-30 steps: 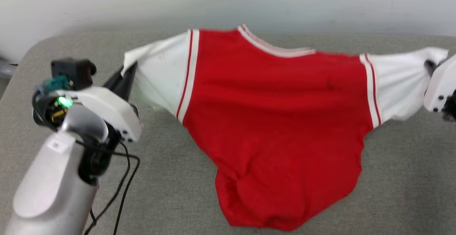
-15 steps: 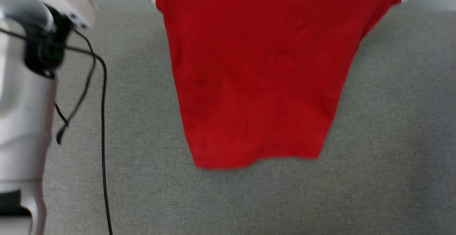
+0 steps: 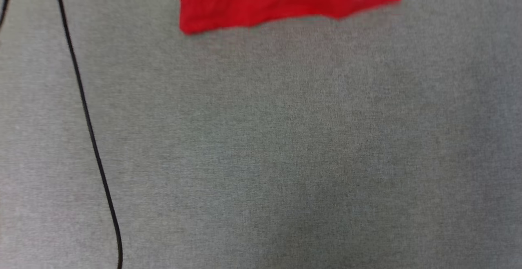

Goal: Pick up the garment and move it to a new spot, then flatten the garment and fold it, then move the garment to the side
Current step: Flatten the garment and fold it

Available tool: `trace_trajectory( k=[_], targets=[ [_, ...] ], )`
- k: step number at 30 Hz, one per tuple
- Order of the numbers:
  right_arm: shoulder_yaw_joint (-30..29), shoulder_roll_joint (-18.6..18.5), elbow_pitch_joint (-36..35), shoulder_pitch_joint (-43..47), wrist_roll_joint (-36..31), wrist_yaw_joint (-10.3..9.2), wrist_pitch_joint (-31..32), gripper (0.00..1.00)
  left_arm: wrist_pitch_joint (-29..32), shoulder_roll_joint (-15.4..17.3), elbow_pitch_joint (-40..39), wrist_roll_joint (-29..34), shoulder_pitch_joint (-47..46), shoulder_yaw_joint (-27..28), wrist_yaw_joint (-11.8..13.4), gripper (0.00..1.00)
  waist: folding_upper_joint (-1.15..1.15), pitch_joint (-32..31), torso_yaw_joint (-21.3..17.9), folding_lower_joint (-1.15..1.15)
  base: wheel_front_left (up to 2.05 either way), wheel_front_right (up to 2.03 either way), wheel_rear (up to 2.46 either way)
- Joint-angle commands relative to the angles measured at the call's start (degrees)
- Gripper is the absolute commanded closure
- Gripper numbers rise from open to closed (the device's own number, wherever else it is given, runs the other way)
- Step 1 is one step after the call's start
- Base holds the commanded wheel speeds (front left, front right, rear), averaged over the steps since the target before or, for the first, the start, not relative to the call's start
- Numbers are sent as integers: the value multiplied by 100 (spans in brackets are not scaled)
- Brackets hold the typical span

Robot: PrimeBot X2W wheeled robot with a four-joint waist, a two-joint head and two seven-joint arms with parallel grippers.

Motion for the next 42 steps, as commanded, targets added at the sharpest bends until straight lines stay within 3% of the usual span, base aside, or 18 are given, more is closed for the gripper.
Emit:
trace_trajectory(
  k=[1, 12, 21, 27, 33, 42],
  targets=[
    [46, 10, 129, -202, -78, -8, -116, 100, -132, 39, 114, 37, -186, 9, -23, 100, 0, 180, -73, -1, 0, 0, 0],
    [507, 218, 1238, -748, 94, -7, -560, 100, -501, -82, 1135, -225, -575, -138, -237, 100, 0, 635, -43, -1, 0, 0, 0],
    [674, 377, 2191, 115, 505, -7, -1097, 100, -605, -336, 1294, -1009, 398, -688, -260, 100, 0, 603, 31, -1, 0, 0, 0],
    [879, 423, 2558, 1294, 995, -6, -1564, 100, -662, -419, 1006, -1704, 1644, -1163, -255, 100, 0, 139, 100, -1, 0, 0, 0],
    [1234, 328, 2378, 2699, 1566, -6, -1881, 100, -724, -327, 513, -1997, 3104, -1296, -255, 100, 0, -550, 117, -1, 0, 0, 0],
    [1558, 113, 1185, 4926, 2340, -6, -1797, 100, -730, -478, -710, -1419, 5358, -534, -192, 100, 0, -1500, 126, -1, 0, 0, 0]
  ],
)
